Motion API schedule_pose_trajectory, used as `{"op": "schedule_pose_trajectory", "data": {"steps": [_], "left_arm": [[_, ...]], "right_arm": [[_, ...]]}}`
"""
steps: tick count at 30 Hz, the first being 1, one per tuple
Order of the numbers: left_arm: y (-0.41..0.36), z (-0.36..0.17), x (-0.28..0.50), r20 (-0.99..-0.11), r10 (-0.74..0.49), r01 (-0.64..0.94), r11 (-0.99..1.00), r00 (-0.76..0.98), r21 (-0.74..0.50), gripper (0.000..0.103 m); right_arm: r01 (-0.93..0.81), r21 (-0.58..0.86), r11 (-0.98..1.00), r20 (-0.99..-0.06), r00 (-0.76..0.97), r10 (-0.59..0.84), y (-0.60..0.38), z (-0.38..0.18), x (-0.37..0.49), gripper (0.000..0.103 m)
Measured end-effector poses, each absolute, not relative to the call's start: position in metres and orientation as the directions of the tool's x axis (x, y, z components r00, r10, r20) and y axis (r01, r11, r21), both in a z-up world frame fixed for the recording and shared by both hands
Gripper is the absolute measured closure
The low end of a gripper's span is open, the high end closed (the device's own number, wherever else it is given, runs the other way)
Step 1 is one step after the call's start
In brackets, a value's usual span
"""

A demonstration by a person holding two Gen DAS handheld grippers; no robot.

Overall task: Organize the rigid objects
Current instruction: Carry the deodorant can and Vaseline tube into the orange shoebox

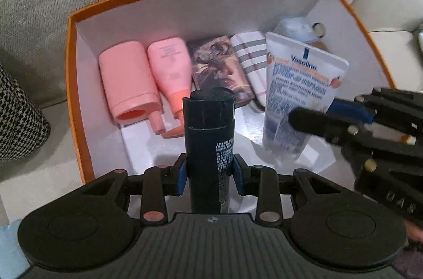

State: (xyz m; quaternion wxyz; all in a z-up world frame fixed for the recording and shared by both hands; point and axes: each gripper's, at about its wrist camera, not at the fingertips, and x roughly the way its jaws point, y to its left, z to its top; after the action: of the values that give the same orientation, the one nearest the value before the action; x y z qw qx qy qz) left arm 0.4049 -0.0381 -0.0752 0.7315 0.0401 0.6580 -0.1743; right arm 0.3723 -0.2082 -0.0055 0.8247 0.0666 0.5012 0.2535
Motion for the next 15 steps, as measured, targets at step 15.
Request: {"op": "schedule_pose_trajectory", "data": {"steps": [15], "left_arm": [[-0.043, -0.079, 0.407, -0.998, -0.053, 0.328, 0.944, 0.046, -0.035, 0.059]], "right_arm": [[-0.256, 0.454, 0.853, -0.825, 0.242, 0.511, -0.19, -0.028, 0.398, 0.085]]}}
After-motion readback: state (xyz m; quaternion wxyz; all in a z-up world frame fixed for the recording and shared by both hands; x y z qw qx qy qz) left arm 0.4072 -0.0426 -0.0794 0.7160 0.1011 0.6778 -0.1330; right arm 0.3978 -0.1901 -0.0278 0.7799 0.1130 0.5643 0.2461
